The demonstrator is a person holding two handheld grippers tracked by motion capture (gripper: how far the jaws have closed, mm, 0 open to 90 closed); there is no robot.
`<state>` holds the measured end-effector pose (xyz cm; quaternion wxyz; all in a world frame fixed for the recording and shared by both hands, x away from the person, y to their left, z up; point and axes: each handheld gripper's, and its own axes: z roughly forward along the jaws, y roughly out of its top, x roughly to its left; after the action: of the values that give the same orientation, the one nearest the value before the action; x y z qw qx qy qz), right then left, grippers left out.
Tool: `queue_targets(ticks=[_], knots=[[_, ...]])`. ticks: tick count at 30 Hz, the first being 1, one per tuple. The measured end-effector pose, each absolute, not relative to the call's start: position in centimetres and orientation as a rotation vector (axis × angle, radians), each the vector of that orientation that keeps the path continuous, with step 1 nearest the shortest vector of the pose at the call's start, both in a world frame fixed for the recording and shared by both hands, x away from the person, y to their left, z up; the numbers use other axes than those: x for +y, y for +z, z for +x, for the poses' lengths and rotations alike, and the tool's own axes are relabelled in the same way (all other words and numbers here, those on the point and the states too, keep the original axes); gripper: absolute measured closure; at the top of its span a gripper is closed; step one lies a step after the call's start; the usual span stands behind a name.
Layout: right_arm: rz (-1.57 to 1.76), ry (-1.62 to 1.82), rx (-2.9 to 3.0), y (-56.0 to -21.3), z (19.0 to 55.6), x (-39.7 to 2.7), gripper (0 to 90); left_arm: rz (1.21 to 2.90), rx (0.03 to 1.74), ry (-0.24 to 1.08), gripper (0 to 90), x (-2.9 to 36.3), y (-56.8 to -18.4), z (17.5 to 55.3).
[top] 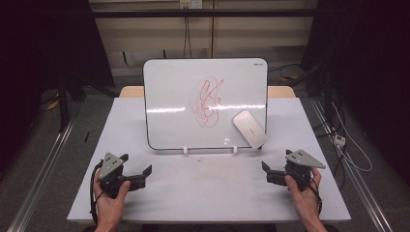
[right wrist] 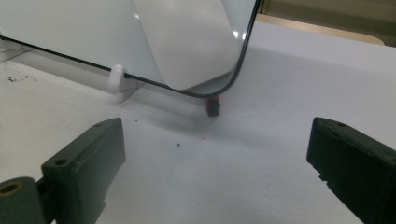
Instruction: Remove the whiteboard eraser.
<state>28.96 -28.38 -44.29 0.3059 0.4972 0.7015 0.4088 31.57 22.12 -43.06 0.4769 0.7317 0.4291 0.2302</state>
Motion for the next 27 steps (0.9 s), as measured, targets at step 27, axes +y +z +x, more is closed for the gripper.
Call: queue_targets(ticks=[27], knots=[[1.275,1.088,1.920,-41.8,33.0,-25.7,4.2,1.813,0.988,0.528,4.9,21.9,-43.2,31.3]])
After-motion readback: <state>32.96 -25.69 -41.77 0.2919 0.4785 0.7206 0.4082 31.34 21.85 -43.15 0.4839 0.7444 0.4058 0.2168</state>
